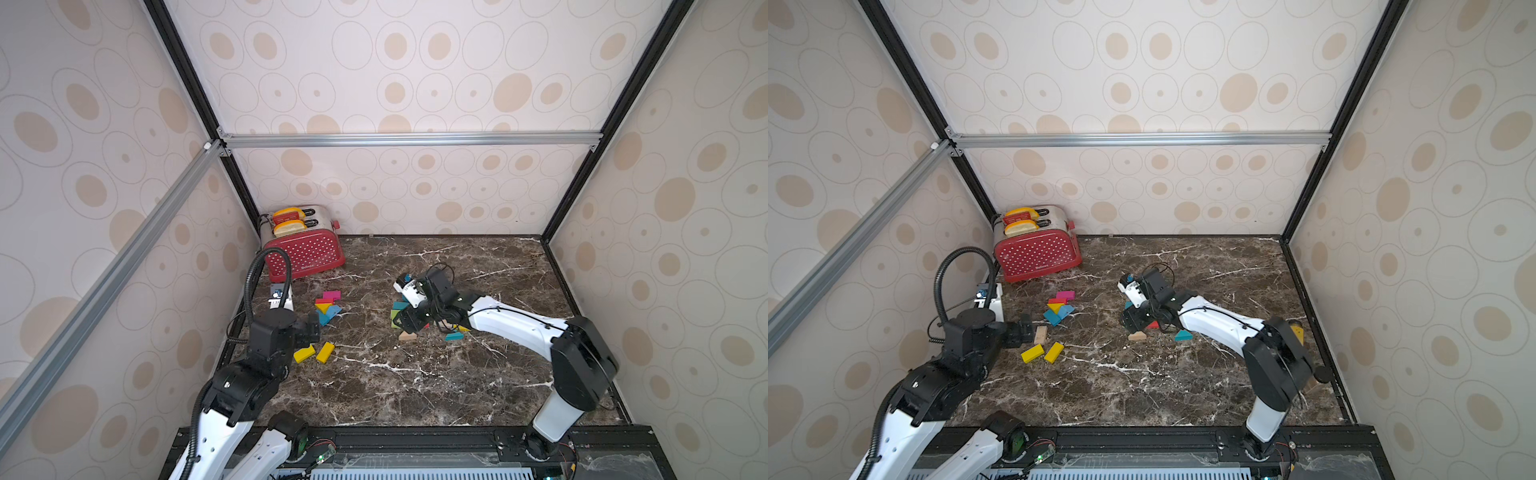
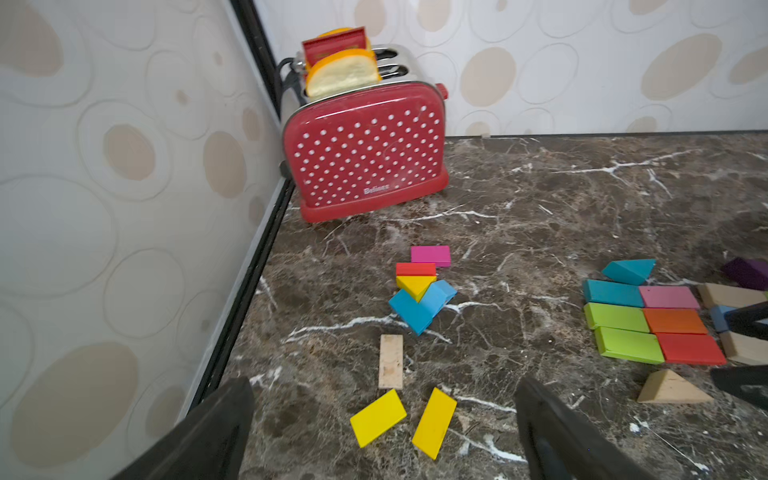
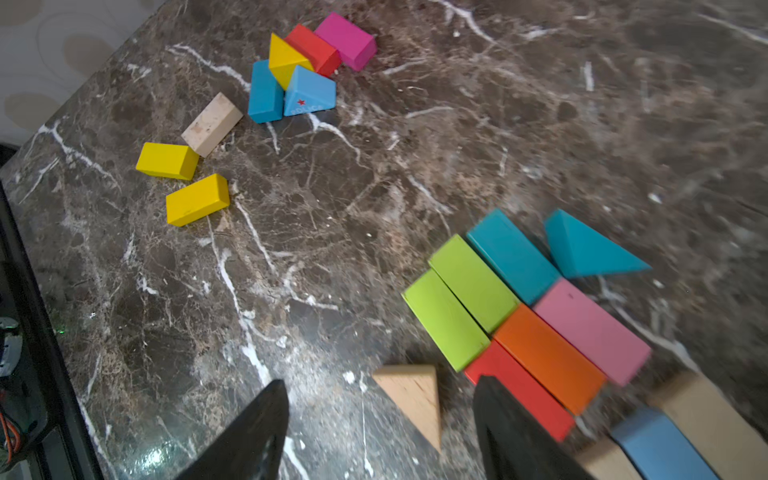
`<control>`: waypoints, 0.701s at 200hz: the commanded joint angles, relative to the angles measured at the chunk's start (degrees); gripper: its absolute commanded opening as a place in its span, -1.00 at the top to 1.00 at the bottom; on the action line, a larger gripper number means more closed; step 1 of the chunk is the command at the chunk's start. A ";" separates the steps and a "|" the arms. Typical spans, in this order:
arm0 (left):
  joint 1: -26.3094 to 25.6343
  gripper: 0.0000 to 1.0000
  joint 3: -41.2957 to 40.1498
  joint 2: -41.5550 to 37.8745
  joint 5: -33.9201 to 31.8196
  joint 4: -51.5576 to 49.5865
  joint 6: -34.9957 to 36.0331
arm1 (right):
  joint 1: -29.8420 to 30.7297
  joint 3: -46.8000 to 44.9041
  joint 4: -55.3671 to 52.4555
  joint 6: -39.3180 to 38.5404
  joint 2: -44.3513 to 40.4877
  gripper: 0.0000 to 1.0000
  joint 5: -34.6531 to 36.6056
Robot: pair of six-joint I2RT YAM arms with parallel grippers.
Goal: Assemble a piece of candy with building blocks
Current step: Adjust the building block at the center of the board.
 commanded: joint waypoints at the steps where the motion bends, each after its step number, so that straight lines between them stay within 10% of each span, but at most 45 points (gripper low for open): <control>1: 0.22 -0.98 -1.21 -2.92 -3.28 -4.77 -4.34 | 2.37 8.87 -5.26 -4.92 7.69 -0.47 -2.63; 99: 0.17 -0.98 -2.19 2.26 0.66 -4.17 -9.26 | 3.94 59.36 -22.09 -13.45 43.64 -0.48 -8.01; 140: 0.33 -0.97 -0.93 17.48 3.01 -4.22 -19.58 | 2.43 49.53 -19.44 -12.48 37.47 -0.43 -5.95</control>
